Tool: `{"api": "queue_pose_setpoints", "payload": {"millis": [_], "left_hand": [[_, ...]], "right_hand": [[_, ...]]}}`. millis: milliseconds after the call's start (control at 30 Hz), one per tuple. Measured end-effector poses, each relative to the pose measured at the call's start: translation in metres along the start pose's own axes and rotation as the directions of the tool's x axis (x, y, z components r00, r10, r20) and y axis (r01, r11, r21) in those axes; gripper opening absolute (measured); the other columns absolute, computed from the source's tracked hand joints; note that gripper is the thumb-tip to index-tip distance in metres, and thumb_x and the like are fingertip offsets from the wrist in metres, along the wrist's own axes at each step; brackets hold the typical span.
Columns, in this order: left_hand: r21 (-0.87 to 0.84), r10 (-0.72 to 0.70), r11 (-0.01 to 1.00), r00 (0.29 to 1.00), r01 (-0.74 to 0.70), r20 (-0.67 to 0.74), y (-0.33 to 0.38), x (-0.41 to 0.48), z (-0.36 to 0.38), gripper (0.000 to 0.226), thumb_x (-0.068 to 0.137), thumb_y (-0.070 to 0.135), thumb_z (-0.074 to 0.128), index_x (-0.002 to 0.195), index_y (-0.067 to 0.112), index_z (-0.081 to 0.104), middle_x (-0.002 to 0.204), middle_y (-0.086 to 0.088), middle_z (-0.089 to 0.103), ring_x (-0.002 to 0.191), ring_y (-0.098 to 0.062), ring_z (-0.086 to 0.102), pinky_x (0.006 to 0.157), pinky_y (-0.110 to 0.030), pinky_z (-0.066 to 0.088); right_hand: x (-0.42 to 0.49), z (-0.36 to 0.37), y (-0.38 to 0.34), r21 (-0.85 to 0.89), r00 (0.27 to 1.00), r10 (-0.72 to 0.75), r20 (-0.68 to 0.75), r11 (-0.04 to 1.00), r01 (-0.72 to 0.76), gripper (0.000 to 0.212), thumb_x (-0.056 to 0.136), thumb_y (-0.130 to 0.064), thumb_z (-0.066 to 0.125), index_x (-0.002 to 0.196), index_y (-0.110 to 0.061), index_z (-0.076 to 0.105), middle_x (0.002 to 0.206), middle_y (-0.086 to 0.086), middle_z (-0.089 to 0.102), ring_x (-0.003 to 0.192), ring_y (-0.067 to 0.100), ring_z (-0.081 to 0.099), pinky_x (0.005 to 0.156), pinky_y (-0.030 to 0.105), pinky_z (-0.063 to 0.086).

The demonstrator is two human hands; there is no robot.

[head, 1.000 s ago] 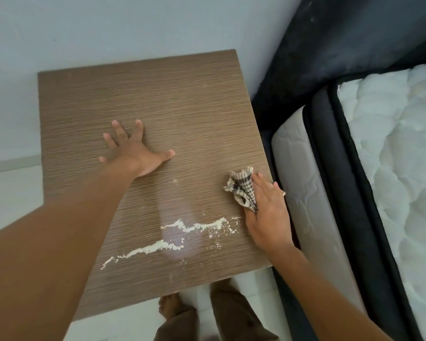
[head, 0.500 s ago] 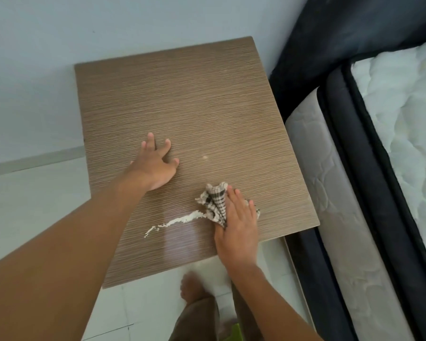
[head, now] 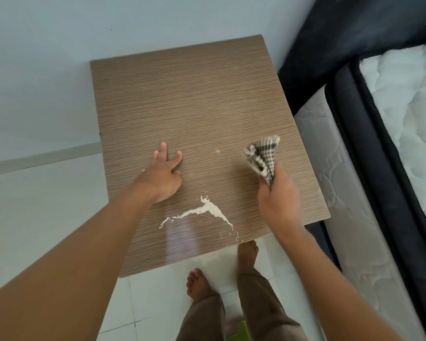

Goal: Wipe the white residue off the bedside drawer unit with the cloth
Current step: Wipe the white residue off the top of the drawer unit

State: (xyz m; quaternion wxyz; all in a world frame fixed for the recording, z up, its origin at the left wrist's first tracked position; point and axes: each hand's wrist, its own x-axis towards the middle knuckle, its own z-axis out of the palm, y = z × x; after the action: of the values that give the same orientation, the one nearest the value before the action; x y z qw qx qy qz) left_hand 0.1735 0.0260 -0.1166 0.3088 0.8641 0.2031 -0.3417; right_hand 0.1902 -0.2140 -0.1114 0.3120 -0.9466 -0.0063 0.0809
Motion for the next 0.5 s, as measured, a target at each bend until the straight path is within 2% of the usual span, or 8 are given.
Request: {"api": "queue_pose_setpoints", "payload": {"millis": [67, 133, 200, 267, 367, 433, 500], "left_hand": [[-0.018, 0.004, 1.0, 1.0, -0.004, 0.013, -0.001, 0.0, 0.0, 0.058, 0.104, 0.019, 0.032, 0.154, 0.039, 0.009, 0.158, 0.014, -0.028, 0.147, -0.011, -0.02, 0.12, -0.047, -0.003], [-0.035, 0.009, 0.999, 1.0, -0.008, 0.026, -0.002, 0.0, -0.001, 0.059, 0.104, 0.017, 0.031, 0.154, 0.039, 0.009, 0.158, 0.014, -0.028, 0.147, -0.011, -0.021, 0.12, -0.047, -0.005], [-0.046, 0.011, 0.999, 0.999, -0.01, 0.03, -0.002, 0.0, -0.001, 0.062, 0.103, 0.013, 0.031, 0.154, 0.039, 0.009, 0.158, 0.015, -0.028, 0.147, -0.01, -0.021, 0.119, -0.047, -0.005], [-0.062, 0.009, 0.998, 0.999, -0.007, 0.037, -0.002, 0.0, -0.002, 0.068, 0.1, 0.006, 0.032, 0.154, 0.039, 0.009, 0.158, 0.015, -0.028, 0.147, -0.01, -0.021, 0.12, -0.048, -0.006], [-0.084, 0.004, 0.996, 0.999, 0.0, 0.054, -0.001, -0.001, -0.003, 0.079, 0.092, -0.003, 0.034, 0.154, 0.039, 0.009, 0.158, 0.015, -0.027, 0.146, -0.01, -0.021, 0.12, -0.05, -0.006], [-0.085, 0.0, 0.996, 0.998, 0.005, 0.058, -0.001, -0.001, -0.003, 0.081, 0.091, -0.005, 0.033, 0.154, 0.04, 0.008, 0.158, 0.015, -0.027, 0.146, -0.009, -0.021, 0.119, -0.051, -0.006], [-0.094, -0.004, 0.996, 0.998, 0.009, 0.056, -0.001, 0.0, -0.003, 0.082, 0.091, -0.006, 0.033, 0.154, 0.04, 0.009, 0.158, 0.016, -0.027, 0.146, -0.009, -0.021, 0.12, -0.051, -0.006]], "right_hand": [[0.02, 0.009, 0.014, -0.055, 1.0, 0.005, 0.017, 0.998, -0.004, 0.023, 0.095, -0.016, 0.048, 0.116, -0.011, 0.053, 0.099, 0.003, 0.061, 0.083, 0.02, 0.057, 0.067, 0.031, 0.041], [0.028, 0.023, 0.027, -0.116, 0.998, -0.038, 0.041, 0.992, 0.043, 0.039, 0.094, -0.017, 0.05, 0.131, -0.009, 0.049, 0.126, 0.009, 0.059, 0.115, 0.028, 0.054, 0.092, 0.042, 0.045], [0.024, 0.037, 0.031, -0.181, 0.99, -0.128, 0.052, 0.974, 0.136, 0.055, 0.091, -0.01, 0.053, 0.144, -0.006, 0.037, 0.148, 0.01, 0.043, 0.139, 0.026, 0.034, 0.115, 0.046, 0.026], [0.015, 0.046, 0.026, -0.198, 0.979, -0.189, 0.073, 0.959, 0.2, 0.061, 0.09, -0.009, 0.053, 0.146, -0.006, 0.032, 0.152, 0.008, 0.036, 0.144, 0.021, 0.025, 0.12, 0.041, 0.013], [-0.007, 0.058, 0.014, -0.187, 0.941, -0.296, 0.161, 0.927, 0.324, 0.058, 0.091, -0.022, 0.047, 0.147, -0.013, 0.032, 0.153, 0.002, 0.034, 0.144, 0.017, 0.023, 0.119, 0.035, 0.006], [-0.022, 0.065, 0.01, -0.146, 0.893, -0.385, 0.232, 0.894, 0.423, 0.061, 0.089, -0.022, 0.056, 0.146, -0.013, 0.035, 0.152, 0.002, 0.035, 0.144, 0.016, 0.025, 0.119, 0.037, 0.009], [-0.036, 0.07, 0.009, -0.097, 0.834, -0.471, 0.286, 0.852, 0.514, 0.067, 0.08, -0.011, 0.066, 0.142, -0.01, 0.041, 0.149, 0.005, 0.042, 0.141, 0.018, 0.031, 0.118, 0.044, 0.02]]}}
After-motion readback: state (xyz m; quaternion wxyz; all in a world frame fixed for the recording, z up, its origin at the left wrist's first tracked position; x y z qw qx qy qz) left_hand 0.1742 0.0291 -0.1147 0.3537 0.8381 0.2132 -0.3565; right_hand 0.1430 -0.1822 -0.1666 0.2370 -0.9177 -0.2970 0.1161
